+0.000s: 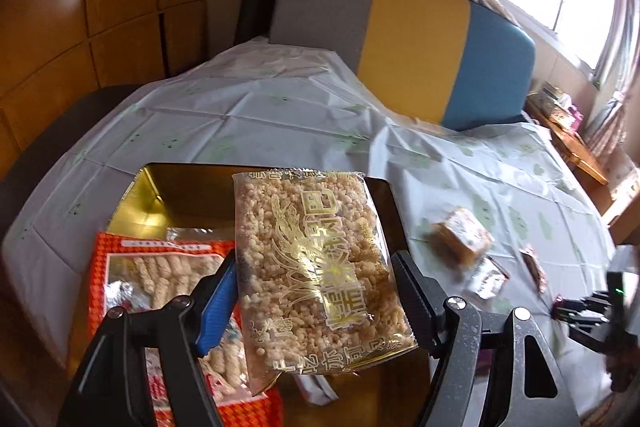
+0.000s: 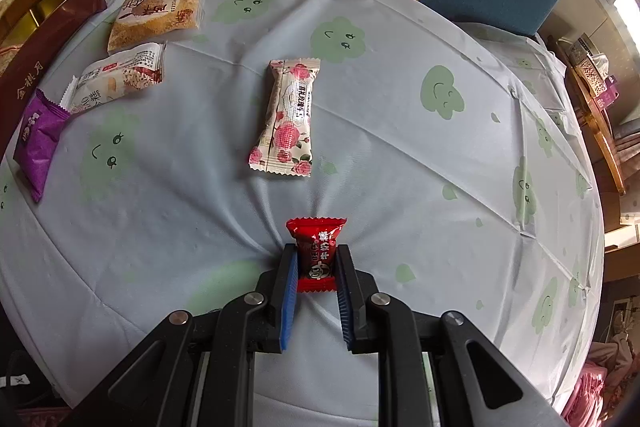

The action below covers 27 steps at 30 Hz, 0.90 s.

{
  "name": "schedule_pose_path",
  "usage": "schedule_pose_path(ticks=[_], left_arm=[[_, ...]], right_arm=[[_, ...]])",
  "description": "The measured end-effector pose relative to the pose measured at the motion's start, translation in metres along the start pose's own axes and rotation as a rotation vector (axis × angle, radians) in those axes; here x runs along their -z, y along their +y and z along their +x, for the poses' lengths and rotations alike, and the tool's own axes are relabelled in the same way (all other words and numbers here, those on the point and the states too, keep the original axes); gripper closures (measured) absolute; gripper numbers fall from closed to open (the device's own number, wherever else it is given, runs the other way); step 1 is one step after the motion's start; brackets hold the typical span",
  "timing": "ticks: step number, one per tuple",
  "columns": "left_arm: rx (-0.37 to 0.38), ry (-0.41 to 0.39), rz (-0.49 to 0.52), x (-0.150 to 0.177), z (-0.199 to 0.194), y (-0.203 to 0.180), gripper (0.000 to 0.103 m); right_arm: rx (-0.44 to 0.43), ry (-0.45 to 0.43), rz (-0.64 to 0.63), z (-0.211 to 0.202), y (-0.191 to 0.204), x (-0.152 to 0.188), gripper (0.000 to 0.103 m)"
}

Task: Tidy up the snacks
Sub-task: 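Carry the rice-crust bag over the gold tin with the left tool while the right holds the candy, then open the left tool to drop the rice-crust bag into the tin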

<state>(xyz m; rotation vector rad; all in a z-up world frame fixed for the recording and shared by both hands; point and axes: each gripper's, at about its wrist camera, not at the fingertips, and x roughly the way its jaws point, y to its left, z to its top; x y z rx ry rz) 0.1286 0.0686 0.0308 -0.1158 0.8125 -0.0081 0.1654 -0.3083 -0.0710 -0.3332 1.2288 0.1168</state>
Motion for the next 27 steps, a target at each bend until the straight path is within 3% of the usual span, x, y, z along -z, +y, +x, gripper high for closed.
schedule_pose_path(ticks=[4, 7, 20, 27], left_arm=[[-0.12, 0.042, -0.077, -0.008, 0.029, 0.022, 0.028], [-0.116, 0.054, -0.117, -0.002, 0.031, 0.026, 0.028], [-0.009, 0.085, -0.053, 0.046, 0.0, -0.02, 0.028], [-0.022, 0.092, -0.021, 0.063, -0.014, -0.022, 0.028]], right_arm=[[0.002, 0.0, -0.007, -0.001, 0.002, 0.0, 0.084], [0.004, -0.001, -0.012, -0.002, 0.003, 0.0, 0.084], [0.017, -0.007, -0.039, -0.001, 0.006, 0.001, 0.084], [0.02, -0.01, -0.04, -0.003, 0.008, 0.002, 0.085]])
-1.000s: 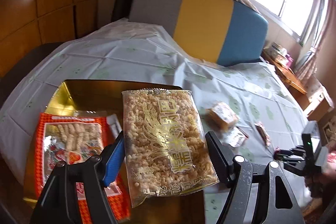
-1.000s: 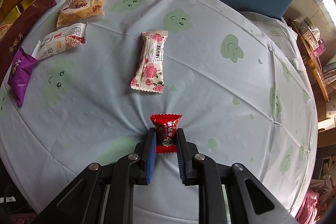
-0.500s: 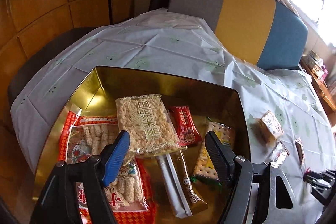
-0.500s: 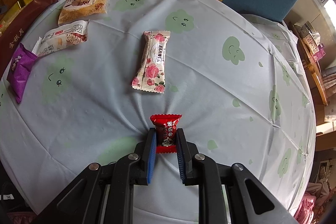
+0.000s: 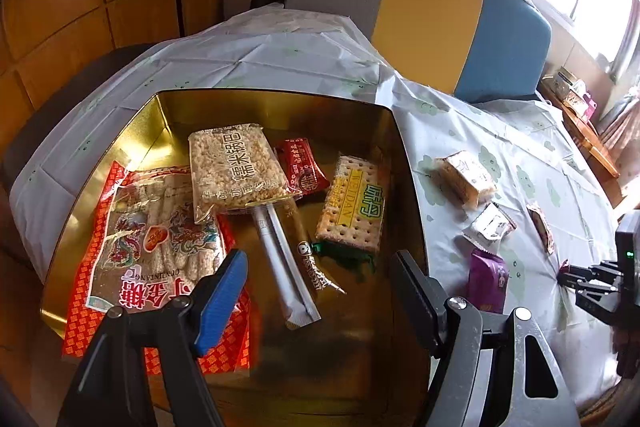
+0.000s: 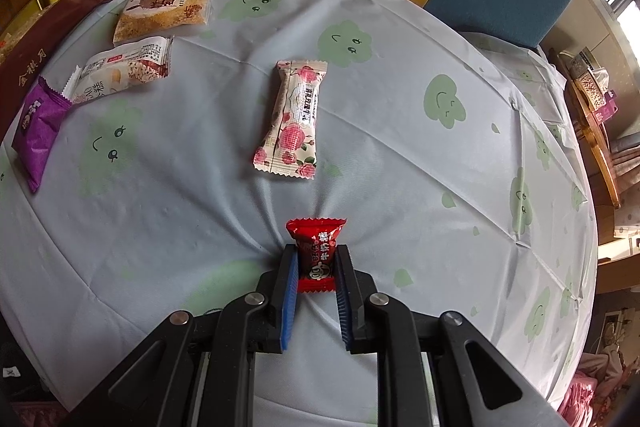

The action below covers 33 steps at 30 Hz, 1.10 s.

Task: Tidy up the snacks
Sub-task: 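Open the left tool to drop the rice-crust bag into the tin, then carry the red candy to the tin with the right tool and release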

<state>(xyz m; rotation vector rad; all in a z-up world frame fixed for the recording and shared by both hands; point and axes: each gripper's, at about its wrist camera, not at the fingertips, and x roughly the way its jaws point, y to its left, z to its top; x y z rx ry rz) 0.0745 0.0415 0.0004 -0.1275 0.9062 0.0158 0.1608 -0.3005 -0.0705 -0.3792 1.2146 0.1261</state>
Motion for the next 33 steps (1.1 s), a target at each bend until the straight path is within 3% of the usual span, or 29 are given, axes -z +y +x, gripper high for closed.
schedule_pose_path(ticks=[9, 13, 19, 24, 28, 33], left_arm=[[-0.016, -0.026, -0.054, 0.01, -0.012, 0.027, 0.028], [-0.057, -0.034, -0.058, 0.016, -0.015, 0.04, 0.028], [-0.063, -0.053, -0.117, 0.021, -0.022, 0.063, 0.029], [-0.066, -0.071, -0.134, 0.019, -0.026, 0.075, 0.029], [-0.093, -0.088, -0.129, 0.016, -0.027, 0.078, 0.029], [-0.103, -0.091, -0.161, 0.013, -0.029, 0.087, 0.029]], right_arm=[[0.015, 0.011, 0.009, -0.001, 0.002, -0.002, 0.085], [0.037, 0.043, 0.039, 0.0, 0.002, -0.007, 0.086], [0.078, 0.077, 0.126, -0.001, 0.001, -0.011, 0.087], [0.053, 0.067, 0.253, -0.011, -0.011, -0.009, 0.087], [-0.021, -0.03, 0.315, -0.039, -0.006, -0.006, 0.087], [-0.229, -0.18, 0.228, -0.086, 0.054, -0.023, 0.087]])
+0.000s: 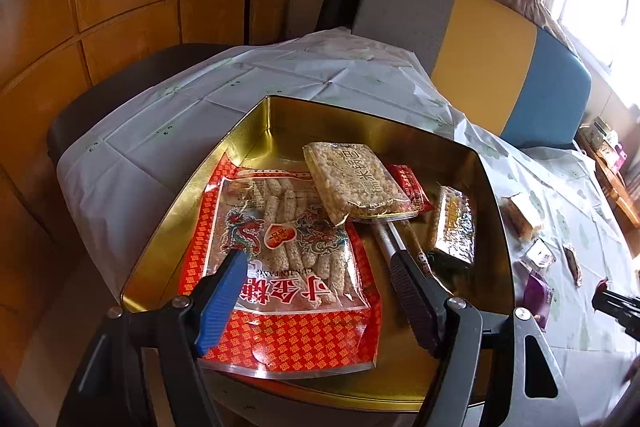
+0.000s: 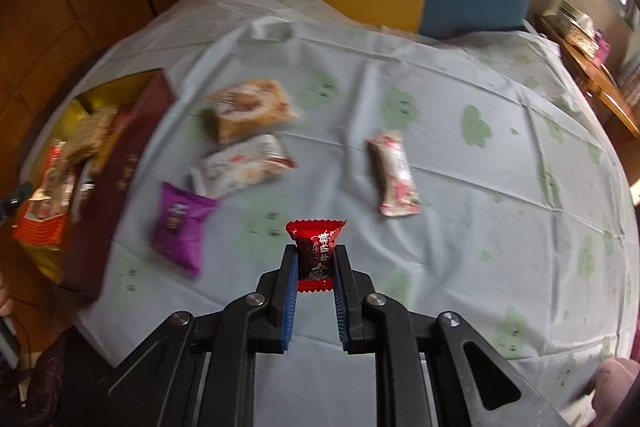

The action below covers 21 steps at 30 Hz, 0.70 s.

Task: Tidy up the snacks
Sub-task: 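Carry the red candy to the tin with the right tool and release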

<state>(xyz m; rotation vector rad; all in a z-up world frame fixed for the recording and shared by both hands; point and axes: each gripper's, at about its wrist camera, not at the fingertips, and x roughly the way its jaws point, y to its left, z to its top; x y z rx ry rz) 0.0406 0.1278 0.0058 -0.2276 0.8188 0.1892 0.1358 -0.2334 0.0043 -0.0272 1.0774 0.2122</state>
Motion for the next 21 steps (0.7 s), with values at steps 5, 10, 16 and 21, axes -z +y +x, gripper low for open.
schedule_pose_path(ticks=[5, 10, 16, 21], left_arm=[[-0.006, -0.012, -0.018, -0.002, -0.004, 0.008, 0.029], [-0.008, -0.02, -0.026, -0.002, -0.005, 0.013, 0.029], [-0.006, -0.011, -0.018, 0.001, -0.002, 0.013, 0.029], [-0.002, -0.021, 0.004, 0.004, -0.004, 0.006, 0.029]], right_arm=[[-0.196, -0.06, -0.177, -0.011, 0.105, -0.008, 0.087], [-0.275, -0.048, -0.311, 0.0, 0.174, -0.009, 0.086], [-0.276, 0.006, -0.325, 0.019, 0.198, -0.003, 0.075], [-0.272, 0.008, -0.296, 0.017, 0.189, 0.002, 0.074]])
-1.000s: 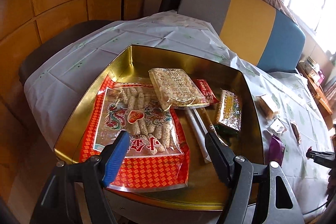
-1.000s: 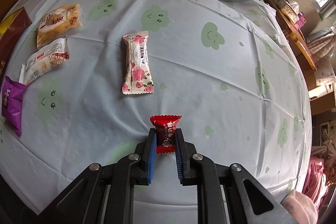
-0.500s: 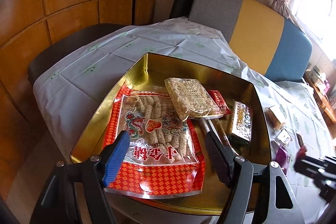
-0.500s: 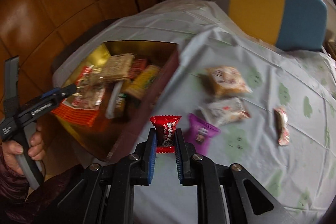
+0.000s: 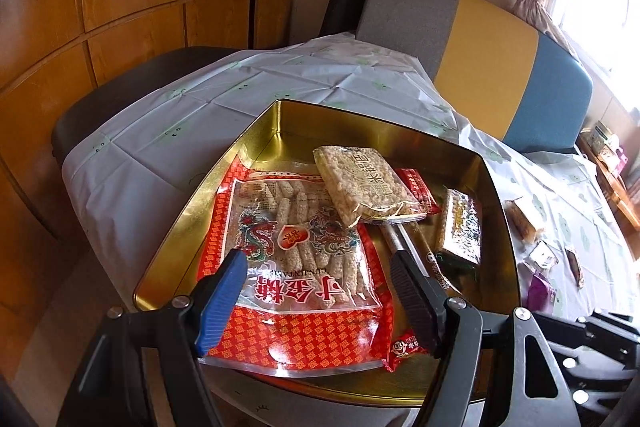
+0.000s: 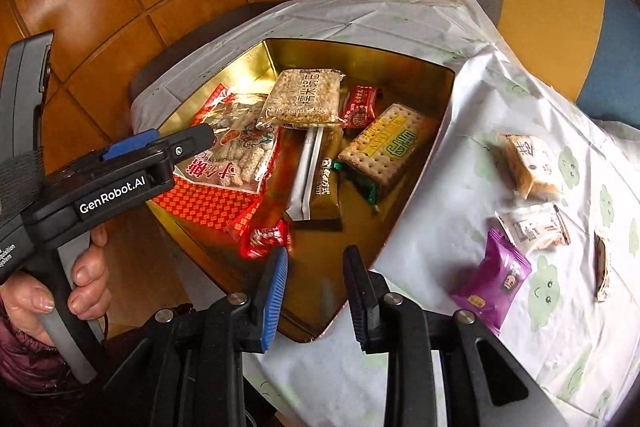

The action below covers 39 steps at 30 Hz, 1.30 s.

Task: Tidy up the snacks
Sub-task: 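Carry the red candy to the tin with the right tool and release, then grasp the purple pastry bag on the table with the left tool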

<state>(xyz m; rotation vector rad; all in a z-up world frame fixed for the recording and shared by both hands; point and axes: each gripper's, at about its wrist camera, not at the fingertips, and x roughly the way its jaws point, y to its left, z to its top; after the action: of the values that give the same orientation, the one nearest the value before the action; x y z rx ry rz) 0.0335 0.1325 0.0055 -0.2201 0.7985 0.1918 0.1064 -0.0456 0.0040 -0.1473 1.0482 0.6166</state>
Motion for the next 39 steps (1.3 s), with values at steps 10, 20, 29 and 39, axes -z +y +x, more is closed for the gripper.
schedule_pose_path(ticks=[10, 20, 29, 39], left_arm=[[0.04, -0.006, 0.124, 0.008, -0.009, -0.033, 0.029], [0.103, -0.003, 0.218, 0.02, -0.021, -0.06, 0.029], [0.213, 0.019, 0.37, 0.028, -0.033, -0.122, 0.03], [0.259, 0.092, 0.521, 0.04, -0.012, -0.202, 0.03]], right_arm=[[0.042, -0.091, 0.11, -0.033, -0.038, 0.014, 0.07], [0.333, 0.018, 0.287, -0.057, -0.146, 0.045, 0.066], [0.497, 0.031, 0.474, -0.079, -0.266, 0.082, 0.064], [0.546, 0.066, 0.65, -0.087, -0.305, 0.105, 0.064]])
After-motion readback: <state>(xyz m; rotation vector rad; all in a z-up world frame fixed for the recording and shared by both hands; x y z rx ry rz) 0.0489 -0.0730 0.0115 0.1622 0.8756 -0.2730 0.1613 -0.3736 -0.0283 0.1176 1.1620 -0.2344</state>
